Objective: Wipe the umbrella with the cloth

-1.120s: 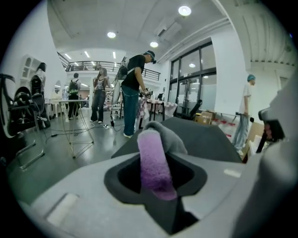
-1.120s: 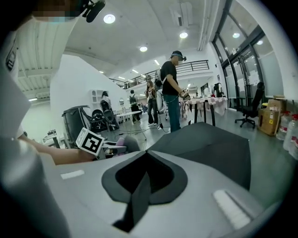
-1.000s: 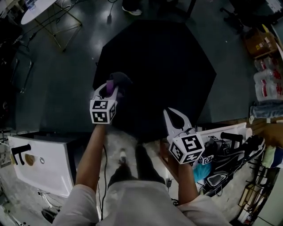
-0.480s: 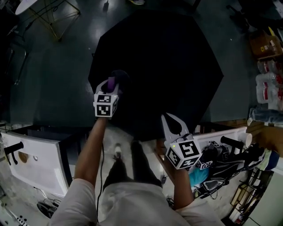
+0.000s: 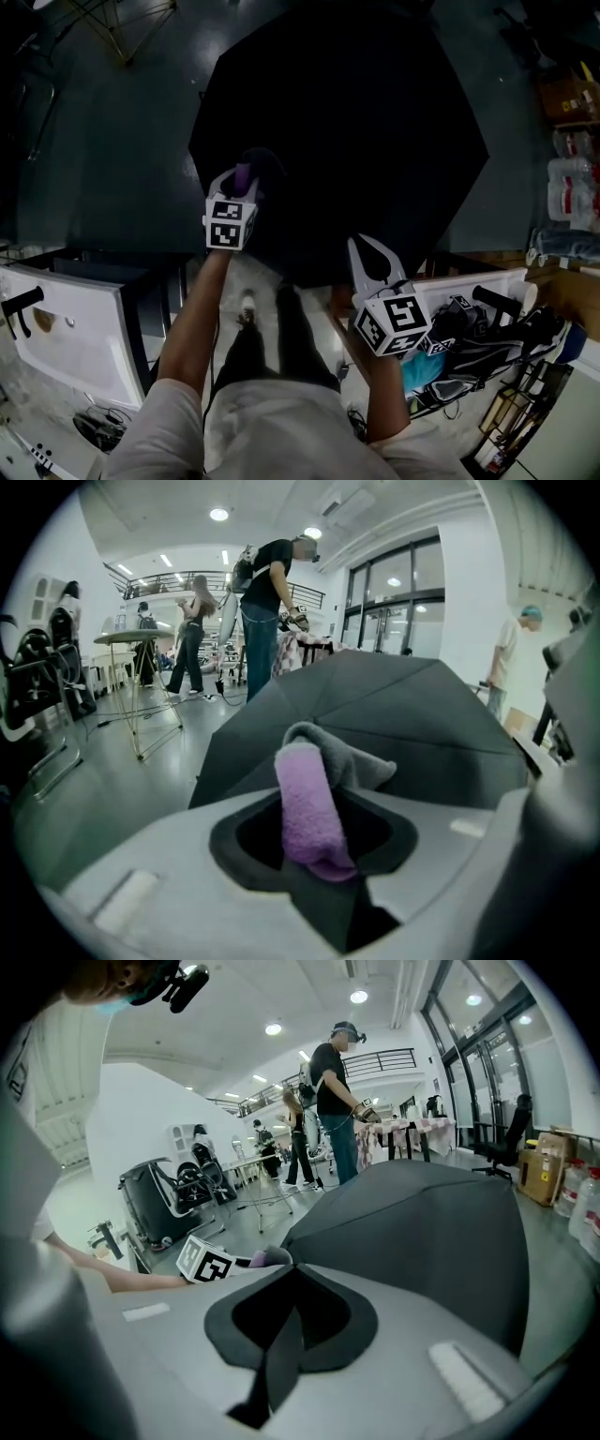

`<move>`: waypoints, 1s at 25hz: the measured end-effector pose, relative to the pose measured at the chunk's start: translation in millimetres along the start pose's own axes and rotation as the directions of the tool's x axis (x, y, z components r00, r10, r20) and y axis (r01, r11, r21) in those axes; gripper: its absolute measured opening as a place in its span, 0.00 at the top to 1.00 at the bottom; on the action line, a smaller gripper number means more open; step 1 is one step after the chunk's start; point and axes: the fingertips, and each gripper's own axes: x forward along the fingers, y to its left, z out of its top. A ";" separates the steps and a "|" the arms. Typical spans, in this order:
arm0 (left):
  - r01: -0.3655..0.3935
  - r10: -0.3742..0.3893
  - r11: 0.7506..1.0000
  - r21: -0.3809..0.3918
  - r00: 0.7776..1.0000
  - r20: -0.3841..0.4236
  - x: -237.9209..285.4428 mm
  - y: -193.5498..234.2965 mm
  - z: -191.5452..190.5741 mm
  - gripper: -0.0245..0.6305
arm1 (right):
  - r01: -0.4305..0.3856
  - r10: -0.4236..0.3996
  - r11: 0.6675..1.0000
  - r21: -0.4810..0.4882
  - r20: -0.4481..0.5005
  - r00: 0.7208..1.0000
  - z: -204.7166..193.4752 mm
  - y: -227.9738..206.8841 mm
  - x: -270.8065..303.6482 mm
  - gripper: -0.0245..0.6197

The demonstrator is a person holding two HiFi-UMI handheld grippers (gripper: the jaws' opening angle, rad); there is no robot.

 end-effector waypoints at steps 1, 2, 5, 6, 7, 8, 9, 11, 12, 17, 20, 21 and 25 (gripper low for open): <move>-0.001 0.001 1.000 0.005 1.000 -0.015 -1.0 -1.9 -5.9 0.76 | 0.003 -0.003 1.000 -0.001 -0.002 1.000 -2.0 1.1 0.0 0.95; -0.002 0.002 1.000 0.013 1.000 -0.028 -2.1 -3.8 -11.1 0.76 | 0.007 -0.007 1.000 -0.004 -0.006 1.000 -4.6 2.3 -0.3 0.95; 0.005 -0.003 0.999 0.033 0.999 -0.045 -5.5 -10.2 -22.2 0.76 | 0.015 -0.015 1.000 -0.014 -0.019 1.000 -14.0 6.5 -2.0 0.95; 0.009 -0.007 0.999 0.035 0.999 -0.048 -6.7 -12.0 -25.7 0.76 | 0.015 -0.015 1.000 -0.013 -0.023 1.000 -17.1 8.2 -2.4 0.95; 0.012 -0.011 0.999 0.037 0.999 -0.052 -8.1 -13.3 -29.4 0.76 | 0.014 -0.014 1.000 -0.011 -0.025 1.000 -19.9 10.2 -2.7 0.95; 0.015 -0.013 0.999 0.037 0.998 -0.057 -9.8 -14.2 -33.7 0.76 | 0.013 -0.013 1.000 -0.010 -0.027 1.000 -22.5 12.3 -3.0 0.95; 0.016 -0.013 0.999 0.037 0.998 -0.064 -11.3 -14.9 -38.3 0.76 | 0.012 -0.013 1.000 -0.009 -0.028 1.000 -25.0 14.4 -3.3 0.95; 0.018 -0.015 0.999 0.037 0.997 -0.077 -13.9 -16.6 -47.7 0.76 | 0.011 -0.011 1.000 -0.009 -0.030 0.999 -29.9 18.2 -3.8 0.95; 0.020 -0.017 0.999 0.036 0.996 -0.082 -15.0 -18.1 -52.3 0.76 | 0.010 -0.011 1.000 -0.008 -0.032 0.999 -32.6 19.9 -4.1 0.95; 0.038 -0.035 0.999 0.023 0.994 -0.108 -21.3 -26.8 -77.4 0.76 | 0.007 -0.007 1.000 -0.001 -0.050 0.999 -48.0 26.8 -6.3 0.95; 0.047 -0.045 0.999 0.009 0.992 -0.122 -24.5 -32.6 -94.1 0.76 | 0.001 -0.001 1.000 0.000 -0.061 0.998 -57.2 30.8 -7.5 0.95; 0.047 -0.046 0.999 0.005 0.991 -0.126 -25.7 -34.1 -100.3 0.76 | -0.004 0.004 1.000 0.002 -0.064 0.998 -60.0 32.2 -7.6 0.95; 0.042 -0.045 0.999 -0.024 0.988 -0.145 -30.2 -38.2 -129.0 0.76 | -0.016 0.017 1.000 0.008 -0.075 0.997 -71.9 38.9 -6.3 0.95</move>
